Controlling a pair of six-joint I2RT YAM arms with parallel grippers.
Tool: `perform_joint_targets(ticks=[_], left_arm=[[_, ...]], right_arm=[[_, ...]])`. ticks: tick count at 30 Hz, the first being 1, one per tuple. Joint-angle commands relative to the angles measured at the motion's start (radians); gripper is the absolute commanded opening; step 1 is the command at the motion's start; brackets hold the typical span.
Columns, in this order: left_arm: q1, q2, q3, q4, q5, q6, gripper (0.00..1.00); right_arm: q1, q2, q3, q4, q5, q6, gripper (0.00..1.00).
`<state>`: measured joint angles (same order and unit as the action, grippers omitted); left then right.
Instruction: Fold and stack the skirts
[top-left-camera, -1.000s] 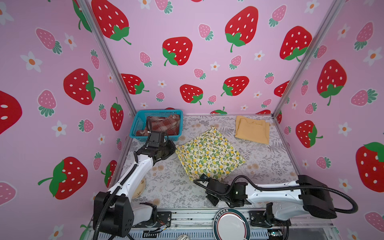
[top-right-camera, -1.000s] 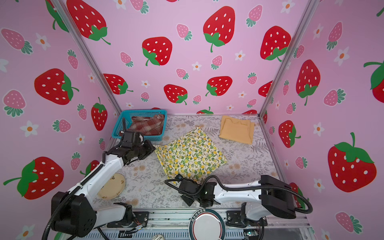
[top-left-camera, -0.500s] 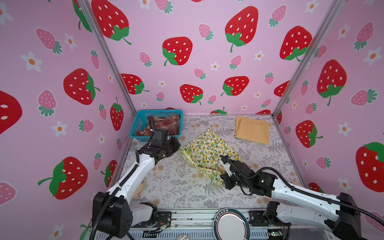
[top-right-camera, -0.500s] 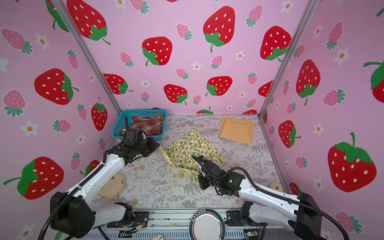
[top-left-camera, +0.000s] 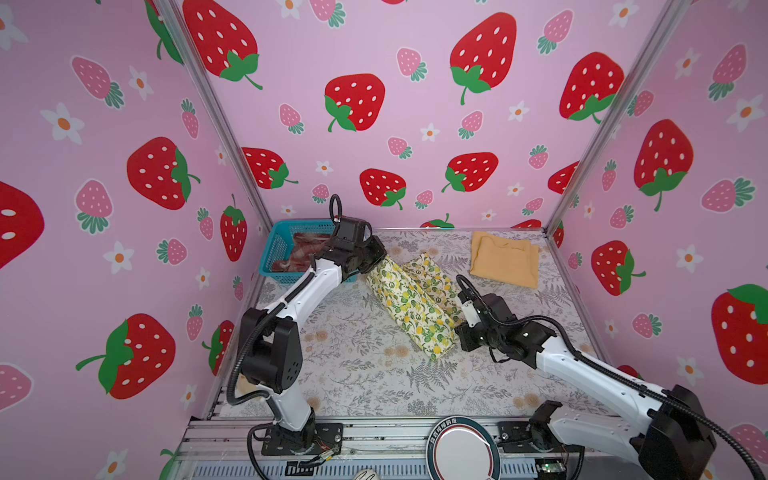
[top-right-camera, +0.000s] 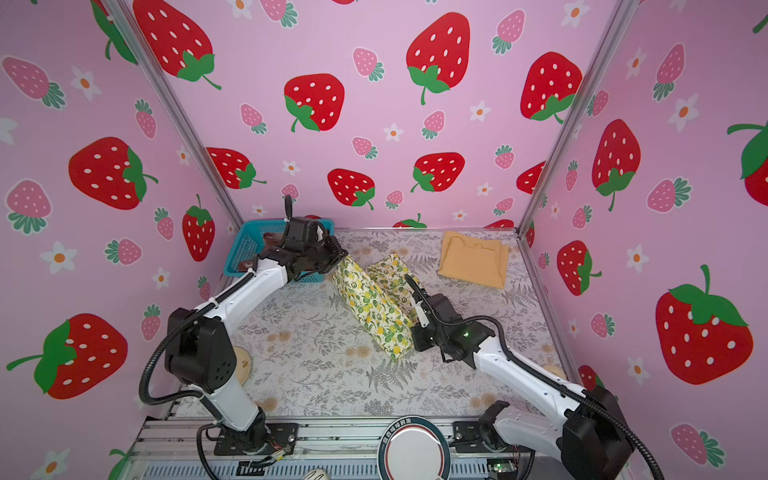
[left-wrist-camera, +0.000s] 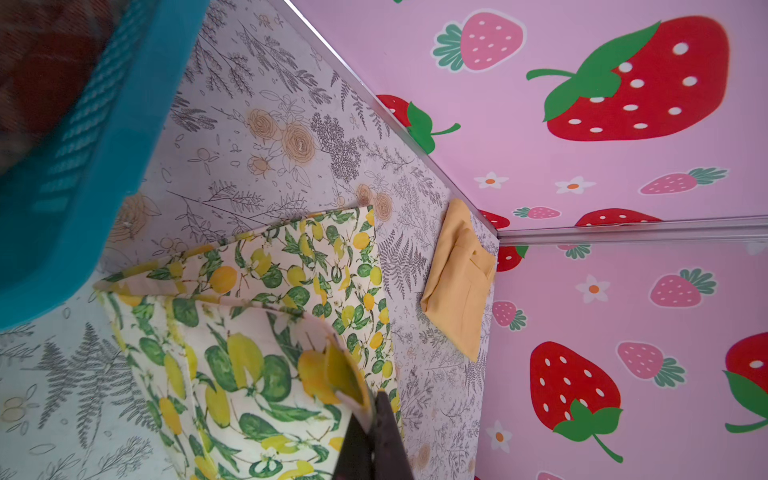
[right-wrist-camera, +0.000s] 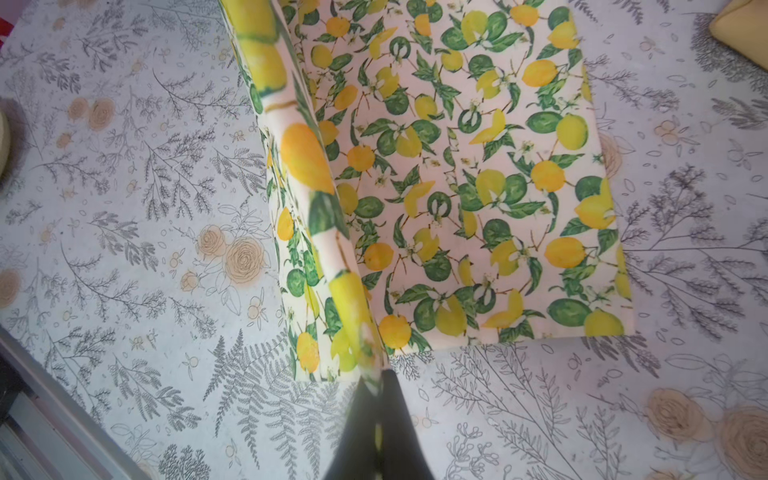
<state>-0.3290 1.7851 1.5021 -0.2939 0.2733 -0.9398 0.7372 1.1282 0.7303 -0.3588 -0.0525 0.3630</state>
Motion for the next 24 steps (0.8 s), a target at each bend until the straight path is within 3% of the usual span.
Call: perform_joint_targets(ticks=[1,8,24], left_arm=[[-0.014,0.064,0.088,0.012,-0.011,-0.007,0.00],[-0.033,0.195,0.213,0.022,-0.038,-0.008,0.00],[-0.061,0.453,0.467,-0.002,-0.036,-0.013,0.00]], right_arm=[[-0.053,0.014,0.022,0.010,-0.059,-0.033,0.05],[-0.180,0.066,0.016,0.042,-0.130,-0.047,0.05],[-0.327,0.189,0.036,0.105,-0.199,-0.081,0.05]])
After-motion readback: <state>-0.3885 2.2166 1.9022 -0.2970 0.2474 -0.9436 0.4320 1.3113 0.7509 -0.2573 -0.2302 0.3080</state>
